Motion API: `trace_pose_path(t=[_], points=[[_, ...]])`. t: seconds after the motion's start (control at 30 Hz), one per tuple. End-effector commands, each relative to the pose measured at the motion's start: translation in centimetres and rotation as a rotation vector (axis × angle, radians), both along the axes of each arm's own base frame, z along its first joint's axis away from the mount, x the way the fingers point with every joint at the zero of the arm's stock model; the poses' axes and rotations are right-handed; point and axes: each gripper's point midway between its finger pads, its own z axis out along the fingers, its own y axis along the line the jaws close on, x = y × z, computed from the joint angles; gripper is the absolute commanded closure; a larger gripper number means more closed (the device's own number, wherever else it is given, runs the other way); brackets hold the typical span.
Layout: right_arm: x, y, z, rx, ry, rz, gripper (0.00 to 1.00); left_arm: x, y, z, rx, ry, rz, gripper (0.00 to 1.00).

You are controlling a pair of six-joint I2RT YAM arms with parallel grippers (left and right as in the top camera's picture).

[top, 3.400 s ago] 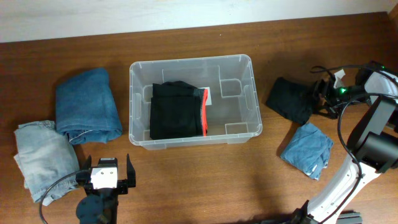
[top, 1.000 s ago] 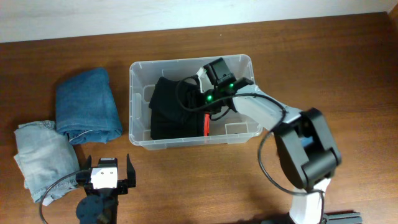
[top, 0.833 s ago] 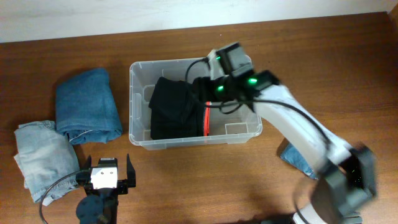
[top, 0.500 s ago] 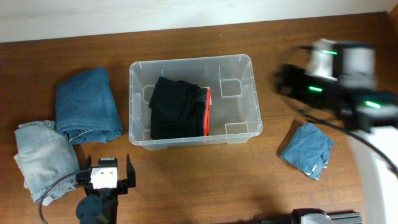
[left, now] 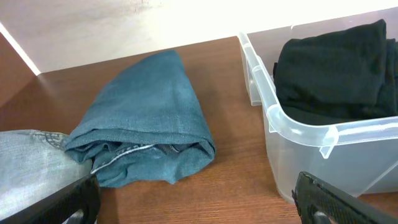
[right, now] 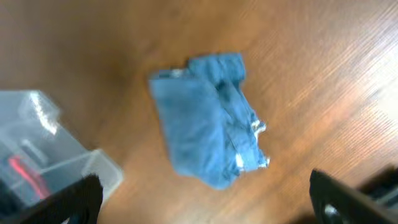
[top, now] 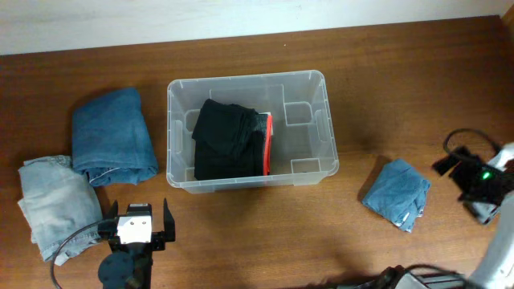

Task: Pack container
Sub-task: 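Reach the right gripper to the light-blue cloth and grasp it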

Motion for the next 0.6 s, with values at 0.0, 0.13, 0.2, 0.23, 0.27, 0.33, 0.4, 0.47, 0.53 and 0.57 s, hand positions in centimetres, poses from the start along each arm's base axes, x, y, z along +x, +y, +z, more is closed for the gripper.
trace_pose_path(t=[0.0,0.13,0.2,0.23,0.27,0.33,0.4,0.47,0.53,0.57], points=[[-1.3,1.6,-4.6,0.123,0.023,-0.003,0.02,0.0,-0.1,0.0,-0.003,-0.003,-0.006,0.01],[-1.7,2.4,-8.4,0.166,0.008,-0.018,0.01,0.0,-0.1,0.0,-0.003,-0.003,-0.006,0.01],[-1.6,2.7,-9.9,0.165,-0.014,-0.015,0.01,0.0,-0.1,0.0,-0.003,-0.003,-0.006,0.01],[-1.4,3.0,-11.2,0.166,-0.043,-0.01,0.02,0.0,-0.1,0.0,-0.003,-0.003,-0.006,0.0],[-1.4,3.1,-11.8,0.162,-0.049,-0.01,0.01,0.0,-0.1,0.0,-0.003,-0.003,-0.006,0.01],[-1.5,3.2,-13.1,0.147,-0.061,-0.009,0.01,0.0,-0.1,0.0,-0.003,-0.003,-0.006,0.01],[-1.8,3.5,-14.5,0.138,-0.07,-0.012,0.01,0.0,-0.1,0.0,-0.003,-0.003,-0.006,0.01],[-2.0,3.8,-15.5,0.13,-0.079,-0.013,0.0,0.0,-0.1,0.0,-0.003,-0.003,-0.006,0.01],[-1.6,4.3,-15.9,0.138,-0.122,-0.006,0.06,0.0,-0.1,0.0,-0.003,-0.003,-0.006,0.01],[-1.5,4.5,-16.0,0.144,-0.136,-0.003,0.16,0.0,-0.1,0.0,-0.003,-0.003,-0.006,0.01]])
